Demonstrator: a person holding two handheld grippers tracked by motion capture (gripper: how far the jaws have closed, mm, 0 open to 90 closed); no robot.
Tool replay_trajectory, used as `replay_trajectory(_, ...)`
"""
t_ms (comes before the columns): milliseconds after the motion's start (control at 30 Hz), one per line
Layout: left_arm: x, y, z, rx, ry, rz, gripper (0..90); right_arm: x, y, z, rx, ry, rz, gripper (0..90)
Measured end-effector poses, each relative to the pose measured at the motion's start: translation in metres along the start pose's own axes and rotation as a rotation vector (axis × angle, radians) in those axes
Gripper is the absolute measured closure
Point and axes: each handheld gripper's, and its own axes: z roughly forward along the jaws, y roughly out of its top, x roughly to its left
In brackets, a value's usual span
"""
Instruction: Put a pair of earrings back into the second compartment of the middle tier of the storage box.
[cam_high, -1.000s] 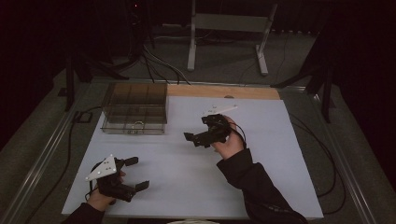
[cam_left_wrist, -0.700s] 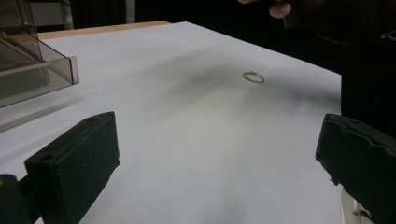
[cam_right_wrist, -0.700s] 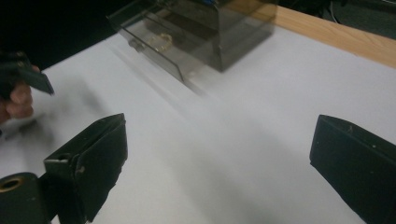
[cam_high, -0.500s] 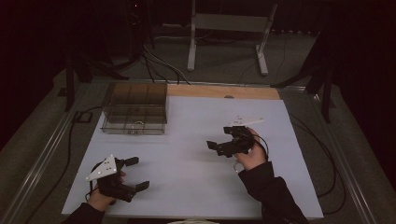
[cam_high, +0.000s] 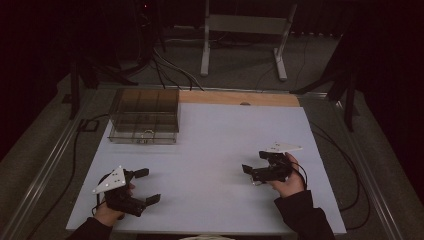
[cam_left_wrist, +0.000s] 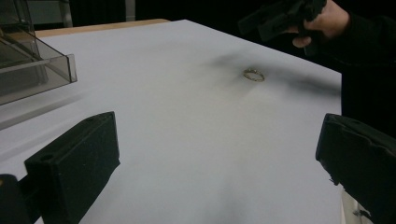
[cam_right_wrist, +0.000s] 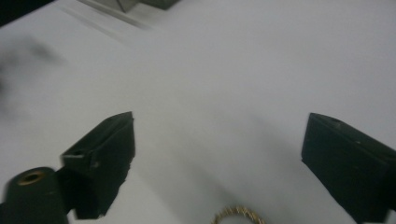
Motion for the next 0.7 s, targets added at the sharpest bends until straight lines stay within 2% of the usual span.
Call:
replay_trajectory(33, 0.0, 0.0, 0.0, 0.0, 0.0, 0.0, 0.5, -0.001, -0.004, -0.002, 0.002, -0.018, 0.005, 17.0)
replay_trajectory(167, 0.0, 0.0, 0.0, 0.0, 0.001, -0.001, 0.5, -0.005, -0.015, -0.006, 0.011, -0.034, 0.028, 23.6)
replay_trajectory(267, 0.0, 0.0, 0.0, 0.0, 0.0, -0.001, 0.5, -0.007, -0.022, -0.007, 0.042, -0.048, 0.022, 28.7)
replay_trajectory(300, 0.0, 0.0, 0.0, 0.0, 0.0, -0.001, 0.5, -0.009, -0.025, -0.008, 0.061, -0.047, 0.034, 37.2)
replay_trajectory(367, 0.0, 0.0, 0.0, 0.0, 0.0, -0.002, 0.5, -0.012, -0.03, -0.007, 0.093, -0.057, 0.045, 42.3)
replay_trajectory(433, 0.001, 0.0, 0.0, 0.0, 0.001, -0.002, 0.5, -0.014, -0.034, -0.005, 0.117, -0.069, 0.046, 51.0)
replay_trajectory(600, 0.001, 0.0, 0.0, 0.001, 0.0, -0.002, 0.5, -0.018, -0.038, -0.001, 0.154, -0.089, 0.036, 58.8)
replay_trajectory(700, 0.001, 0.0, 0.0, 0.001, 0.0, -0.002, 0.5, -0.018, -0.04, 0.004, 0.192, -0.111, 0.01, 63.6)
